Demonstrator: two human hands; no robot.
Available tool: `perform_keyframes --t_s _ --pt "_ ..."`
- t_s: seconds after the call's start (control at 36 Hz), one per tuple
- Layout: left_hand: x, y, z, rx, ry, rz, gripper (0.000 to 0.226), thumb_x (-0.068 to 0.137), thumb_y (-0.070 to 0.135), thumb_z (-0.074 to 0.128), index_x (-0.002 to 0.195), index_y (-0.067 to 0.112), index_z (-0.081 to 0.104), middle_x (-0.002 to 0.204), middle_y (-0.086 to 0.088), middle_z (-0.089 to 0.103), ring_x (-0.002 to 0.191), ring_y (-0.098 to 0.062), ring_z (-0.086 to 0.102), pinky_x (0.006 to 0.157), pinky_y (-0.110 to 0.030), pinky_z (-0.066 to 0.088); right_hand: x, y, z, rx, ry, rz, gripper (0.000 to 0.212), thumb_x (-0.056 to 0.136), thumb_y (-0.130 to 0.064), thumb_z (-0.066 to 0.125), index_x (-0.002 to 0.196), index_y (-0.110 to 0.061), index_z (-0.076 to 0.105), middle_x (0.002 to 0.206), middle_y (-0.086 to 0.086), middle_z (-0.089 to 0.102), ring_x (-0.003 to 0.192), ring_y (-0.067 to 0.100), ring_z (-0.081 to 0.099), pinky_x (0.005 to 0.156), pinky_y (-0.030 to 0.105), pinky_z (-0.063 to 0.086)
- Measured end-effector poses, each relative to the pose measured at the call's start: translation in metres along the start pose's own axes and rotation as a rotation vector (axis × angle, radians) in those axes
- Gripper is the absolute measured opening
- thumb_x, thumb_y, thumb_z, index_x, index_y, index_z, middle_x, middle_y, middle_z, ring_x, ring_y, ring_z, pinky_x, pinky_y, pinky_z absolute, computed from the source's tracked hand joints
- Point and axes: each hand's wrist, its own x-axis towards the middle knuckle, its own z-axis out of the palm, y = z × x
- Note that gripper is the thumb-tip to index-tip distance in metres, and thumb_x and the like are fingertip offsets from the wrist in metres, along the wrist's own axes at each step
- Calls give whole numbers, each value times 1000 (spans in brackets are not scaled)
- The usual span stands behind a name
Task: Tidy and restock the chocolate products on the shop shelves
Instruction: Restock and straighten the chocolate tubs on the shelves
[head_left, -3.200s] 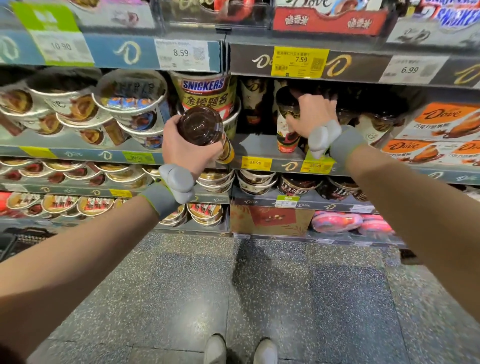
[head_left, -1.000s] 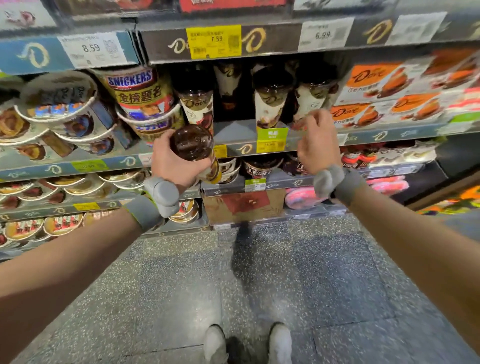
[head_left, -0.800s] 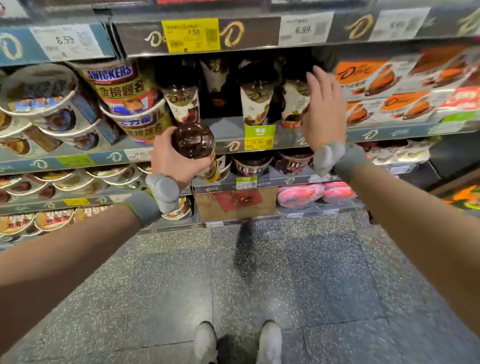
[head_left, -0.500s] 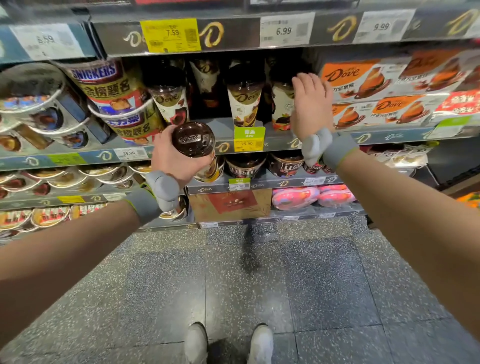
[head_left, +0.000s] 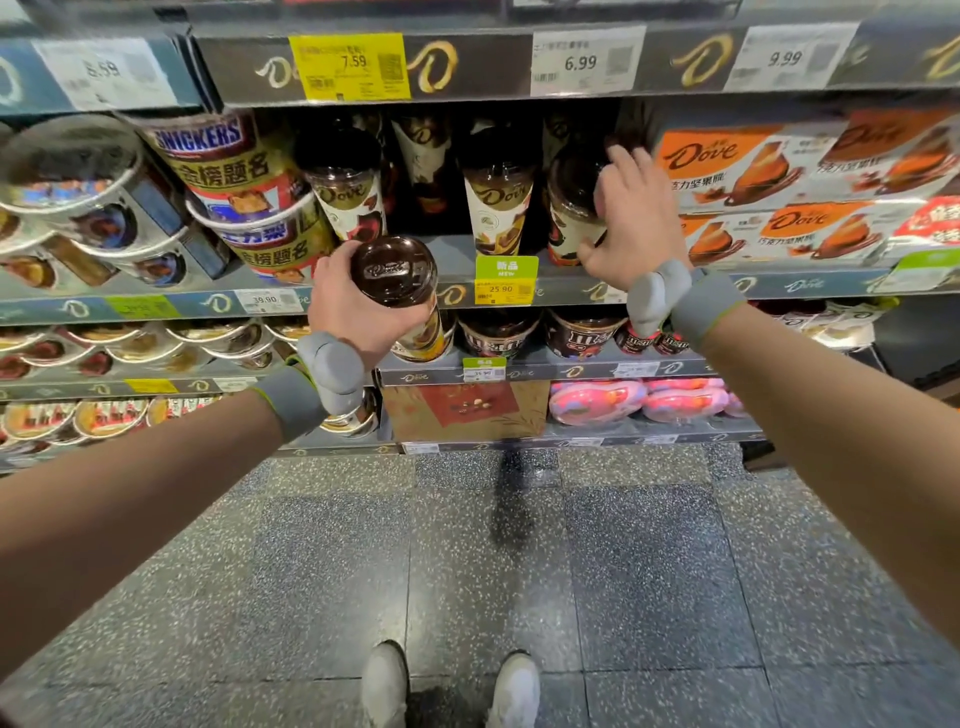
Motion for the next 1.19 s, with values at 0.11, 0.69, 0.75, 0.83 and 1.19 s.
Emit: perform_keyframes --t_s 0.11,0.69,0.75,0.83,1.19 --pt "3 -4 -4 -2 4 8 88 57 40 84 133 19 46 127 -2 51 116 -18 50 100 -31 43 1 -1 0 -38 106 27 47 73 -24 67 109 -1 49 135 18 41 126 38 36 103 45 31" --pt "16 -18 -20 28 13 -15 88 59 36 84 134 16 44 130 -5 50 118 -22 50 98 -32 41 12 -10 -11 -175 58 -81 64 70 -25 73 121 1 44 120 20 48 112 38 43 98 44 34" --pt "17 -19 -20 23 10 -17 88 58 37 84 134 16 44 130 -4 50 118 -21 50 97 -31 42 10 -11 -9 -157 59 -67 64 69 -22 73 120 3 43 116 19 49 108 36 44 97 43 33" --pt "19 -21 -23 25 13 -27 87 56 40 84 132 18 46 127 -3 52 116 -20 51 96 -32 44 9 -15 -5 -130 61 -16 63 68 -20 73 118 2 42 117 18 48 107 36 45 95 42 34" --pt "18 -30 -44 -18 -1 -57 90 48 53 76 127 21 49 122 0 56 112 -18 53 96 -30 45 -34 -43 -22 113 278 11 83 64 -44 61 136 -8 40 123 21 43 112 35 42 96 40 34"
